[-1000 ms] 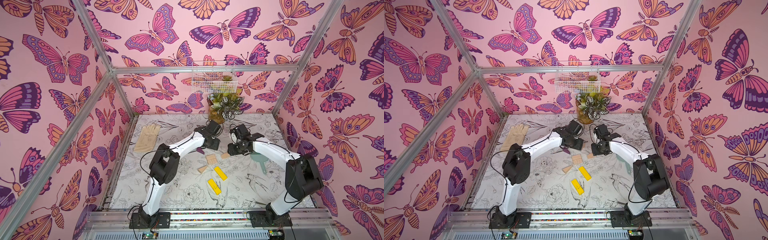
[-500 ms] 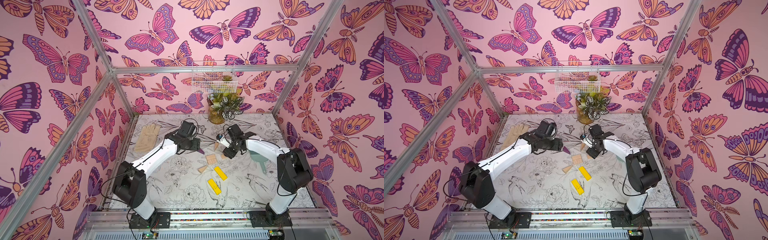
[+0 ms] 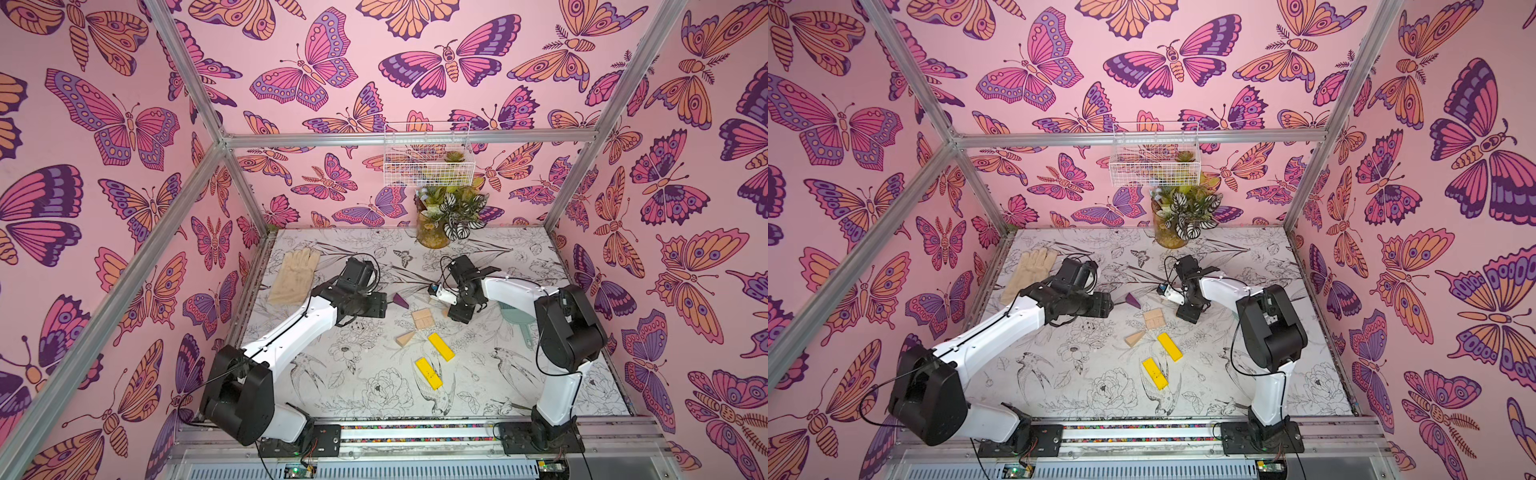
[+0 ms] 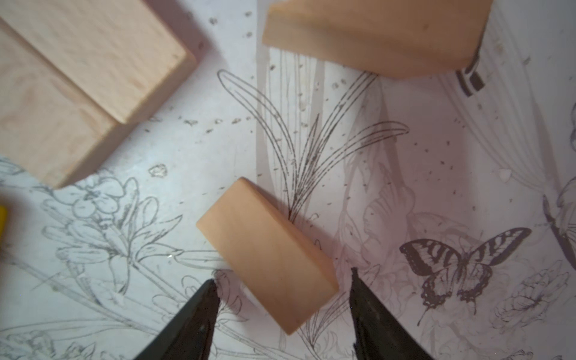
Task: Assemble a small pinwheel with building blocks
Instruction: Pick up the building block from the center of the board.
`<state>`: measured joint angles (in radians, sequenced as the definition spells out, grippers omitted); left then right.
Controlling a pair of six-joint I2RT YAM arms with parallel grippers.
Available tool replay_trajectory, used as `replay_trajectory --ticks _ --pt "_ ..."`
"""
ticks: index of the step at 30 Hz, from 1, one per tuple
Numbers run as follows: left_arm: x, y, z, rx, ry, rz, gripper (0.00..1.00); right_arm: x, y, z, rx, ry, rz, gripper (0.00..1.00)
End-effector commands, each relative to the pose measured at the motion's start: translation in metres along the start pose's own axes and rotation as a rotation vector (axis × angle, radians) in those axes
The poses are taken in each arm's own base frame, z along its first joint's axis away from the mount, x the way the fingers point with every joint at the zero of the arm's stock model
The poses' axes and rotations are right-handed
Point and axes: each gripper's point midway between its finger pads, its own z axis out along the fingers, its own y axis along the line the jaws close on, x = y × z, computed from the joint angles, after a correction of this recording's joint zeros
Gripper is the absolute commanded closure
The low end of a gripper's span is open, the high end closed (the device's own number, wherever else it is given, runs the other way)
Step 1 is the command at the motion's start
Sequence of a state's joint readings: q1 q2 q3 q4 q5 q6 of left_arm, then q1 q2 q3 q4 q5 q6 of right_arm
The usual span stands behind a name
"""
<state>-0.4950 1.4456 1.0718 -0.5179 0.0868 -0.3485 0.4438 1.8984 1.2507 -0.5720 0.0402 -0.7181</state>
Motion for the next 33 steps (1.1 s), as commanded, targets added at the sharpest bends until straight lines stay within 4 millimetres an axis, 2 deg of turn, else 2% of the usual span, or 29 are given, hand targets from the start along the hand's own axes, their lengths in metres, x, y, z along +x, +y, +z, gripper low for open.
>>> replay_trajectory --ticks 1,5,11,18,20,24,29,33 --pt "0.0 -0.003 0.002 0.035 0.004 -0.008 0.25 -0.003 0.002 0.005 -0.006 -0.013 -0.034 0.32" --pt "0.002 -0.007 0.003 0.058 0.011 0.005 0.25 -0.008 0.008 0.01 -0.05 -0.026 -0.048 0.34" --pt "0.004 -0.027 0.0 0.19 0.037 0.087 0.25 -0.004 0.017 0.017 -0.129 -0.006 -0.025 0.42" --pt "-0.002 -0.035 -0.009 0.228 0.011 0.15 0.25 -0.002 0.021 0.015 -0.174 -0.044 0.043 0.65" --pt "-0.005 -0.037 -0.012 0.239 -0.002 0.168 0.25 -0.004 0.023 0.01 -0.183 -0.066 0.066 0.68" --pt "-0.011 -0.047 -0.021 0.256 -0.053 0.278 0.26 -0.021 0.024 -0.019 -0.21 -0.179 0.161 0.7" --pt "-0.013 -0.078 -0.031 0.185 -0.195 0.649 0.24 -0.039 0.028 -0.071 -0.359 -0.365 0.324 0.71" --pt "-0.023 -0.098 -0.035 0.151 -0.335 0.841 0.27 -0.048 0.043 -0.113 -0.519 -0.495 0.402 0.7"
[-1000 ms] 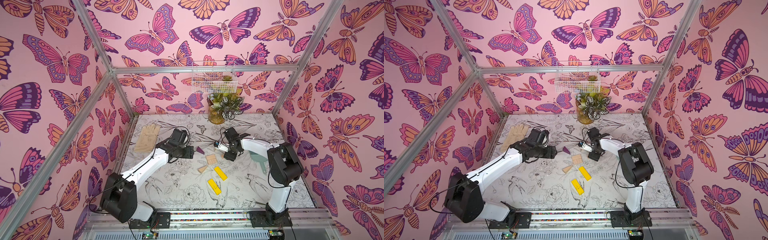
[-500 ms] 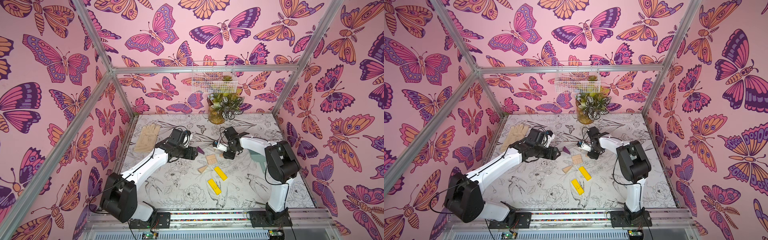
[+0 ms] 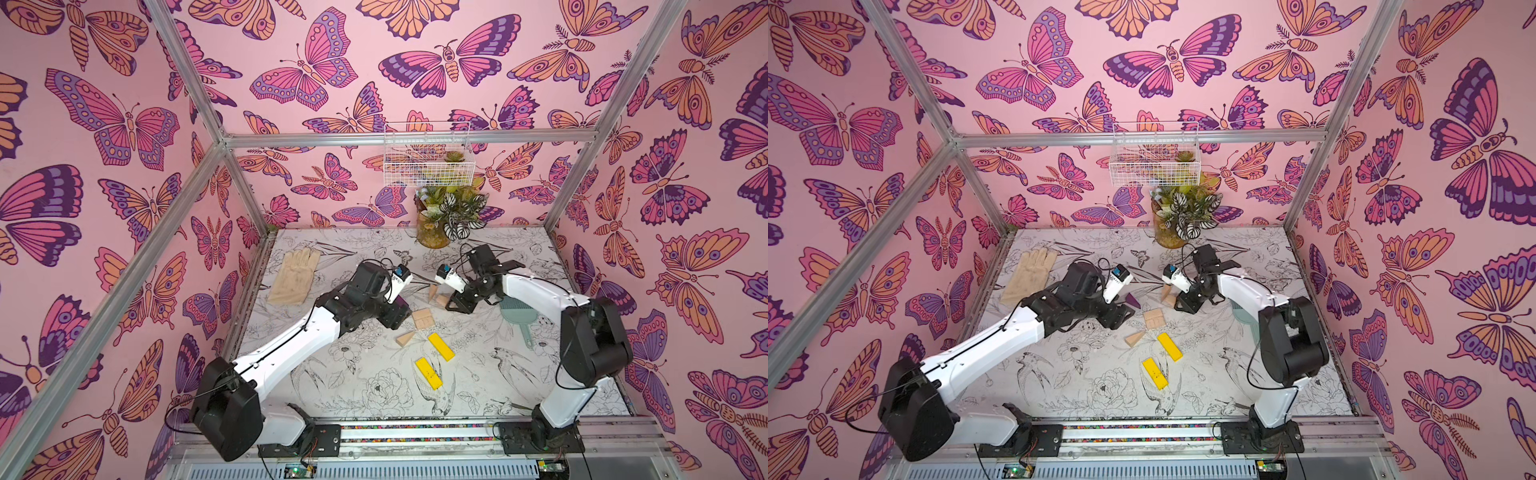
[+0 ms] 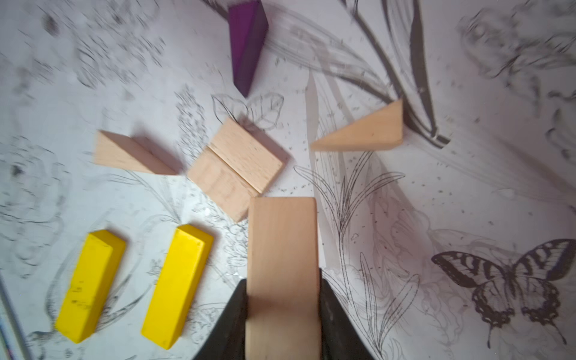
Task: Assemble a small pinwheel with building blocks
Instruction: Pick up the building block from the center of the board.
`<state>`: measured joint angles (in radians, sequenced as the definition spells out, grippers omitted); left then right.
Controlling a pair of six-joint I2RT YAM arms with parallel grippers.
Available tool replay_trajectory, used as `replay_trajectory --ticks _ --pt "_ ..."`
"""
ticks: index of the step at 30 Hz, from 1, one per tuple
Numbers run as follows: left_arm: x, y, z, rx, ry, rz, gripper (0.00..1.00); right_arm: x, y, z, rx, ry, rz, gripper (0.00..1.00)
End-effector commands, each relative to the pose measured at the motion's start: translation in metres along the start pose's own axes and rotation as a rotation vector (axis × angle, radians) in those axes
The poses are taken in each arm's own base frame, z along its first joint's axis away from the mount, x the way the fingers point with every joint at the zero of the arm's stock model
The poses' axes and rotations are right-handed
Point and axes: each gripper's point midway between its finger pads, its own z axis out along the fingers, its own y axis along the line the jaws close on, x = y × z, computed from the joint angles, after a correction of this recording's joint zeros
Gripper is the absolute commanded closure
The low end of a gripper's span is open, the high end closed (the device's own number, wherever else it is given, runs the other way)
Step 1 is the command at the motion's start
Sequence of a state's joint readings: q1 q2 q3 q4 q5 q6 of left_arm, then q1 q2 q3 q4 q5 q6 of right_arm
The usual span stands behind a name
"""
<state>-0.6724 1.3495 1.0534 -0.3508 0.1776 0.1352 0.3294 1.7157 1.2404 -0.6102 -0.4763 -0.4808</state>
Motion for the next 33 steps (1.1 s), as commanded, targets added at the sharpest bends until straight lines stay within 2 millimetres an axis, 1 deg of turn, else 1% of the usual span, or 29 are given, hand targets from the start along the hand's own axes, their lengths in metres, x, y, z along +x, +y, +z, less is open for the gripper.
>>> replay_trajectory --ticks 1,3,4,7,9,11,14,18,20,23,25,28,30,33 --pt "-0.018 0.004 0.004 -0.096 -0.087 0.278 0.26 -0.012 0.044 -0.022 -0.23 -0.095 0.132 0.7" --pt "-0.023 -0.007 0.013 -0.109 -0.089 0.435 0.26 -0.016 0.058 -0.031 -0.293 -0.12 0.151 0.7" --pt "-0.024 -0.012 0.019 -0.115 -0.074 0.503 0.26 -0.018 0.062 -0.034 -0.312 -0.127 0.164 0.7" --pt "-0.031 -0.019 0.035 -0.179 -0.029 0.698 0.26 -0.02 0.072 -0.042 -0.365 -0.126 0.206 0.7" --pt "-0.041 -0.025 0.043 -0.2 -0.049 0.807 0.26 -0.023 0.081 -0.047 -0.417 -0.136 0.223 0.7" --pt "-0.05 -0.03 0.05 -0.203 -0.074 0.882 0.26 -0.024 0.088 -0.052 -0.457 -0.141 0.235 0.69" --pt "-0.057 -0.033 0.058 -0.2 -0.072 0.984 0.28 -0.024 0.094 -0.057 -0.485 -0.141 0.242 0.68" --pt "-0.066 -0.036 0.063 -0.203 -0.077 1.071 0.3 -0.021 0.1 -0.059 -0.522 -0.116 0.253 0.68" --pt "-0.069 -0.041 0.064 -0.188 -0.09 1.095 0.34 -0.02 0.1 -0.058 -0.527 -0.104 0.258 0.68" --pt "-0.063 -0.054 0.067 -0.154 -0.092 1.154 0.46 -0.02 0.099 -0.057 -0.53 -0.1 0.264 0.68" --pt "-0.053 -0.062 0.069 -0.134 -0.074 1.196 0.52 -0.02 0.099 -0.056 -0.532 -0.096 0.268 0.68" --pt "-0.043 -0.068 0.069 -0.1 -0.056 1.219 0.55 -0.02 0.099 -0.055 -0.54 -0.085 0.272 0.68" --pt "-0.04 -0.071 0.069 -0.085 -0.055 1.22 0.58 -0.02 0.098 -0.054 -0.547 -0.079 0.279 0.68" --pt "-0.039 -0.077 0.068 -0.063 -0.064 1.231 0.68 -0.02 0.098 -0.053 -0.55 -0.073 0.285 0.68"
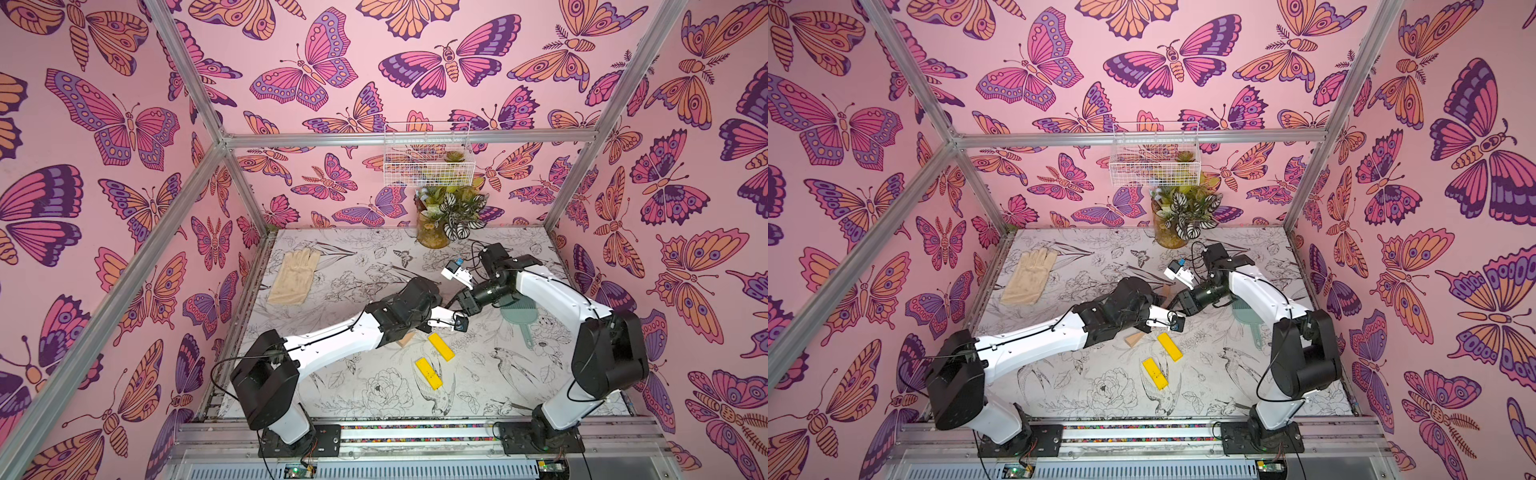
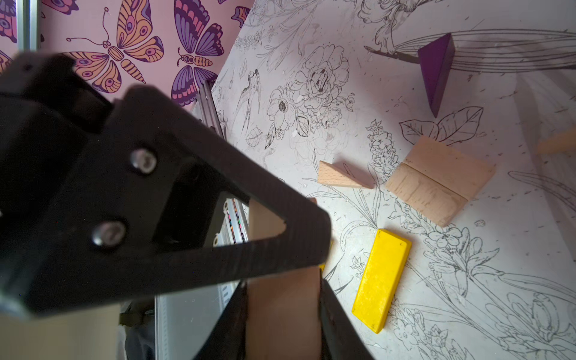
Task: Assemble a small pinwheel with building blocks
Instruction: Pick up the building block from the center of the board.
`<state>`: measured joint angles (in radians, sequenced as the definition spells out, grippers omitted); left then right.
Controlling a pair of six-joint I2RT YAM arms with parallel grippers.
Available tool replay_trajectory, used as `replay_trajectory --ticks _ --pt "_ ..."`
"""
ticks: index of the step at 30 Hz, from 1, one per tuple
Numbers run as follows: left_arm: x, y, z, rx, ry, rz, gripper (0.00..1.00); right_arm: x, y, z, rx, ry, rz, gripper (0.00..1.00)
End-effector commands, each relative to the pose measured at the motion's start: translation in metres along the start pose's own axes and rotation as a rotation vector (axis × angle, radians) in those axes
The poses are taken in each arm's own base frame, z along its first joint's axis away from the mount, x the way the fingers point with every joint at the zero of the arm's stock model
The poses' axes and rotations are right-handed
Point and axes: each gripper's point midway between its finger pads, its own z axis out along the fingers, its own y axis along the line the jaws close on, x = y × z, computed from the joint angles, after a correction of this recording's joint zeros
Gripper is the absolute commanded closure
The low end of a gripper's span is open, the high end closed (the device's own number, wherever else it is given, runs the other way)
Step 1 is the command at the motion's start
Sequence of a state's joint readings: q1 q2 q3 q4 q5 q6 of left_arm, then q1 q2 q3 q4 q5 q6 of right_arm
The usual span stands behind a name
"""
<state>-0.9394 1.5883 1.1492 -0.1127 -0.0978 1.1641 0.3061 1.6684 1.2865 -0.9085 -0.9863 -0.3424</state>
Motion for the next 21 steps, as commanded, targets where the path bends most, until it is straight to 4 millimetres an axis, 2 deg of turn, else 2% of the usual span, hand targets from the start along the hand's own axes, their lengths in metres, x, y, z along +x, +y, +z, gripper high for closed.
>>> replay_trajectory --ticks 1,6,8,11,15,17,21 --pt "-0.015 -0.009 0.0 0.026 -0.058 0.032 0.72 -0.004 0.006 0.001 -0.033 0.006 -0.002 0.67" --pt "-0.019 -0.02 0.004 0.068 -0.061 0.051 0.89 -0.004 0.004 0.001 -0.031 0.008 0.007 0.67" --pt "-0.021 -0.023 0.005 0.073 -0.062 0.04 1.0 -0.003 0.004 0.001 -0.035 0.009 0.018 0.65" --pt "-0.021 -0.024 0.004 0.08 -0.066 -0.004 1.0 -0.003 -0.001 -0.002 -0.03 0.005 0.036 0.6" --pt "-0.019 -0.032 0.005 0.098 -0.062 -0.067 1.0 -0.007 -0.019 -0.015 0.02 -0.06 0.083 0.42" --pt "-0.016 -0.037 0.007 0.11 -0.054 -0.115 1.0 -0.011 -0.038 -0.03 0.074 -0.13 0.142 0.34" --pt "-0.014 -0.047 0.02 0.164 -0.055 -0.222 1.0 -0.016 -0.077 -0.068 0.244 -0.278 0.26 0.32"
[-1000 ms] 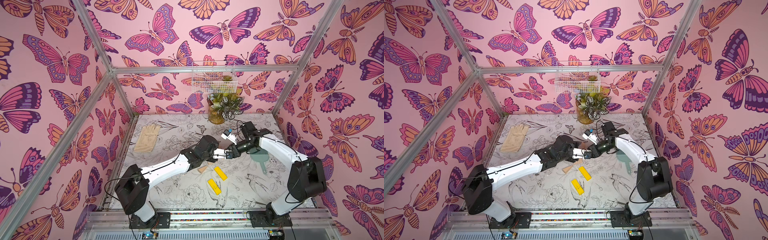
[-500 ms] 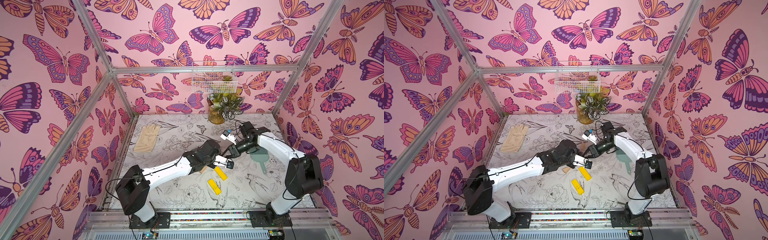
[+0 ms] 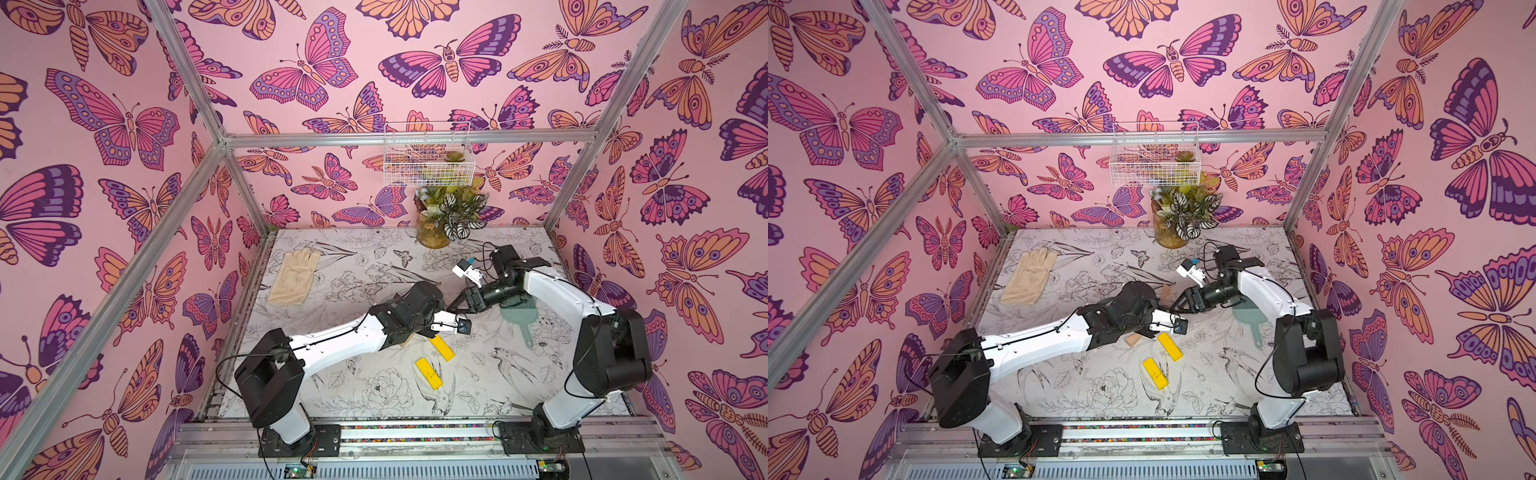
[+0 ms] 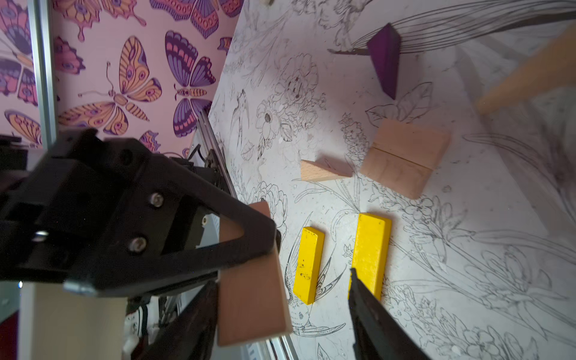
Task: Assemble a small pinwheel with building blocks
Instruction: Pick up the building block from the center of the board, then assemble the building block at the center of the board.
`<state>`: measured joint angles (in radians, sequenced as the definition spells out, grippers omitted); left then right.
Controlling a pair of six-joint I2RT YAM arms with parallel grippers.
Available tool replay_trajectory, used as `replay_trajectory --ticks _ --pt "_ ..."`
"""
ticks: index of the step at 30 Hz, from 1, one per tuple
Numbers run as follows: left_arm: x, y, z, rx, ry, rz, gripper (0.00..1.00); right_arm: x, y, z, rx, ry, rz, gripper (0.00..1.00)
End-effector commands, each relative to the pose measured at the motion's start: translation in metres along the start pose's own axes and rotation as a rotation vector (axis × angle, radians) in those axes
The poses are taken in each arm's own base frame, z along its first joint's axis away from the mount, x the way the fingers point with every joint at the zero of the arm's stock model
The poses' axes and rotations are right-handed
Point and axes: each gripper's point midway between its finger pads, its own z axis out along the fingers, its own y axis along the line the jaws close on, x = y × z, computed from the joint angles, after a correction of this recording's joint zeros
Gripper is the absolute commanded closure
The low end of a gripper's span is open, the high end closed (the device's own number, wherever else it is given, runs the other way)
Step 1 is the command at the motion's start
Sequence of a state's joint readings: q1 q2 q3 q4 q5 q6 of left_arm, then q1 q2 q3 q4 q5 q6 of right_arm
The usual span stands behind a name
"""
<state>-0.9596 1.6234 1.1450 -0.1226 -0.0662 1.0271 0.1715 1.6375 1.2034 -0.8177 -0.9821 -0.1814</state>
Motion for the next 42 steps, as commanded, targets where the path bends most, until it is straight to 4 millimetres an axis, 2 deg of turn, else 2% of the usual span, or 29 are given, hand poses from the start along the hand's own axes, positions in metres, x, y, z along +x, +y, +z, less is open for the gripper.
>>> replay_trajectory --ticks 1,4,8,11,14,19,28,34,42 --pt "-0.001 -0.029 0.017 0.12 -0.032 -0.126 1.0 -0.032 -0.05 -0.04 0.226 -0.203 0.091 0.32" --pt "0.0 -0.032 0.036 0.171 -0.024 -0.196 1.0 -0.035 -0.062 -0.071 0.375 -0.299 0.136 0.32" --pt "0.001 -0.034 0.063 0.256 -0.014 -0.297 1.0 -0.028 -0.076 -0.107 0.514 -0.415 0.21 0.32" --pt "0.004 -0.033 0.082 0.328 -0.002 -0.383 1.0 -0.021 -0.075 -0.126 0.543 -0.498 0.242 0.32" --pt "0.009 -0.031 0.1 0.375 0.025 -0.438 1.0 -0.015 -0.072 -0.137 0.573 -0.539 0.25 0.32" --pt "0.013 -0.04 0.117 0.466 0.071 -0.464 1.0 -0.008 -0.069 -0.142 0.6 -0.564 0.256 0.31" --pt "0.03 -0.065 0.129 0.541 0.187 -0.482 1.0 -0.003 -0.072 -0.136 0.584 -0.546 0.268 0.31" --pt "0.028 -0.065 0.139 0.541 0.198 -0.499 1.0 0.001 -0.075 -0.131 0.572 -0.525 0.281 0.31" --pt "0.036 -0.077 0.142 0.555 0.23 -0.496 0.91 0.003 -0.076 -0.131 0.58 -0.514 0.279 0.31"
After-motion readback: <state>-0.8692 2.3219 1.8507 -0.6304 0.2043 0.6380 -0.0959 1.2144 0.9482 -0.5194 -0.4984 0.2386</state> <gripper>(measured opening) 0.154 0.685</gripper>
